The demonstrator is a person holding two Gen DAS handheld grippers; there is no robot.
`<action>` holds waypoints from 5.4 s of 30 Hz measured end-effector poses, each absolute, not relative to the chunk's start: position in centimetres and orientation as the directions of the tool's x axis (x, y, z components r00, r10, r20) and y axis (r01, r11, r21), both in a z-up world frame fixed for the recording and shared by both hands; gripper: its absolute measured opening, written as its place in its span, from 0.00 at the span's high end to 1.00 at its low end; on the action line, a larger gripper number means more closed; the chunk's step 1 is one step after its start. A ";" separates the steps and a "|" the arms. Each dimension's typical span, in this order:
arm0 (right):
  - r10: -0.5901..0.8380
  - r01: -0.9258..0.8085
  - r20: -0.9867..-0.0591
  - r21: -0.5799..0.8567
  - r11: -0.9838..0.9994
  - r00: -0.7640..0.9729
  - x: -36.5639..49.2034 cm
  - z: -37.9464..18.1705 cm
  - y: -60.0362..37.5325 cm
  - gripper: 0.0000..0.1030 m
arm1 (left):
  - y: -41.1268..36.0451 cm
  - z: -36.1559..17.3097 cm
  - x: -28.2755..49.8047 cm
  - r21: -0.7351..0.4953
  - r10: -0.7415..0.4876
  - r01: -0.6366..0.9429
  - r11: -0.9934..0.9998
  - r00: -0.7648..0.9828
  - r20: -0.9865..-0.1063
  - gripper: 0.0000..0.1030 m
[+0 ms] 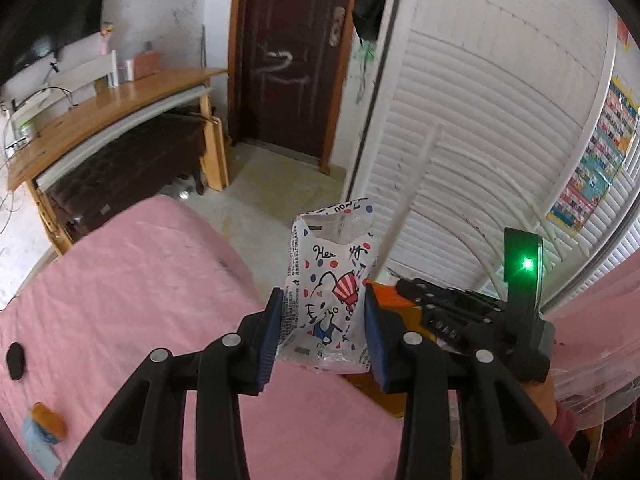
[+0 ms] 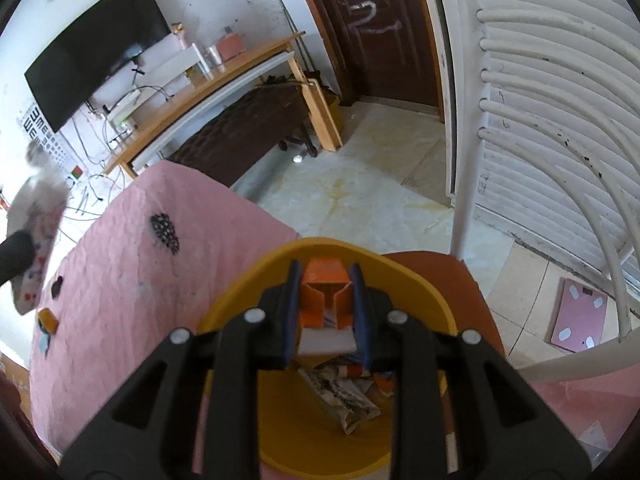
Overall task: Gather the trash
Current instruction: 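Carry both items to the yellow bucket and open both grippers, then grasp the blue packet with the left gripper, then grasp the black round pad with the right gripper while the left holds the blue packet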
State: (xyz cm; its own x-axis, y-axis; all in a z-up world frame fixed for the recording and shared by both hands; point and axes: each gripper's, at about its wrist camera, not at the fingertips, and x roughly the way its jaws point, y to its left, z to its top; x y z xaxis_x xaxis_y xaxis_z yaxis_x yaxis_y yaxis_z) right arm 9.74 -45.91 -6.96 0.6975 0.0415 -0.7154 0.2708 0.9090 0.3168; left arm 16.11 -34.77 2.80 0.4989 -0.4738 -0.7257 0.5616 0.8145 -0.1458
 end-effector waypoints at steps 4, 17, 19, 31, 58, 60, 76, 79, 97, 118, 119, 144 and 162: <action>0.027 0.275 -0.719 0.300 0.913 0.694 9.9 -7.5 -46.0 0.78 | -37.2 1.5 16.8 -0.140 -0.456 0.562 0.816 0.476 -0.752 0.67; 0.000 0.275 -0.743 0.248 0.929 0.669 10.8 -8.1 -45.0 0.78 | -40.8 -1.8 18.4 -0.169 -0.442 0.548 0.819 0.415 -0.796 0.48; -0.001 0.276 -0.746 0.245 0.929 0.666 10.9 -8.2 -44.9 0.74 | -40.9 -1.5 18.2 -0.169 -0.446 0.547 0.820 0.425 -0.787 0.39; -0.001 0.296 -0.727 0.277 0.914 0.686 10.2 -7.9 -46.0 0.46 | -40.4 -0.3 17.3 -0.182 -0.467 0.548 0.816 0.441 -0.766 0.38; 0.187 -0.049 -0.630 0.230 0.972 0.754 12.8 0.5 -32.5 0.26 | -9.5 4.6 16.8 -0.210 -0.233 0.117 0.971 0.673 -0.702 0.23; 0.202 -0.083 -0.631 0.213 0.973 0.749 13.1 0.9 -30.5 0.26 | -7.4 4.4 16.5 -0.216 -0.216 0.086 0.972 0.682 -0.698 0.23; 0.326 -0.282 -0.677 0.179 0.943 0.660 15.7 1.1 -18.9 0.19 | -3.7 -2.2 15.7 0.047 0.021 0.028 0.998 0.604 -0.797 0.22; 0.338 -0.299 -0.689 0.181 0.937 0.641 16.1 0.7 -17.8 0.19 | -3.8 -3.2 15.9 0.057 0.028 0.032 0.998 0.585 -0.811 0.23; 0.229 -0.377 -0.767 -0.019 0.926 0.600 18.8 -1.4 -10.2 0.19 | -0.2 -3.2 12.9 -0.019 0.000 -0.025 1.000 0.613 -0.790 0.59; 0.248 -0.528 -0.791 -0.110 0.842 0.560 19.9 -0.9 1.7 0.15 | 7.2 -2.5 10.3 -0.122 -0.020 -0.109 0.987 0.660 -0.751 0.59; 0.247 -0.525 -0.793 -0.106 0.844 0.557 20.4 -1.0 1.9 0.15 | 7.4 -2.7 10.3 -0.126 -0.024 -0.108 0.986 0.660 -0.751 0.59; 0.257 -0.474 -0.828 -0.013 0.880 0.499 24.4 -3.1 1.9 0.53 | 8.5 -4.3 12.1 -0.182 -0.084 -0.085 0.980 0.650 -0.755 0.59; 0.248 -0.418 -0.784 -0.016 0.908 0.569 22.7 -1.6 -0.6 0.64 | 8.9 -4.6 12.0 -0.192 -0.087 -0.092 0.977 0.652 -0.753 0.59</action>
State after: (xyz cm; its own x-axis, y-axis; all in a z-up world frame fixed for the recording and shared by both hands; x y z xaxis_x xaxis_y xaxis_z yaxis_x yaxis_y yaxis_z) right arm 22.67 -0.58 -1.57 0.5694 0.2483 -0.7836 -0.4184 0.9081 -0.0162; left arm 11.99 8.87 -4.59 0.6523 -0.0868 -0.7529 -0.0921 0.9770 -0.1925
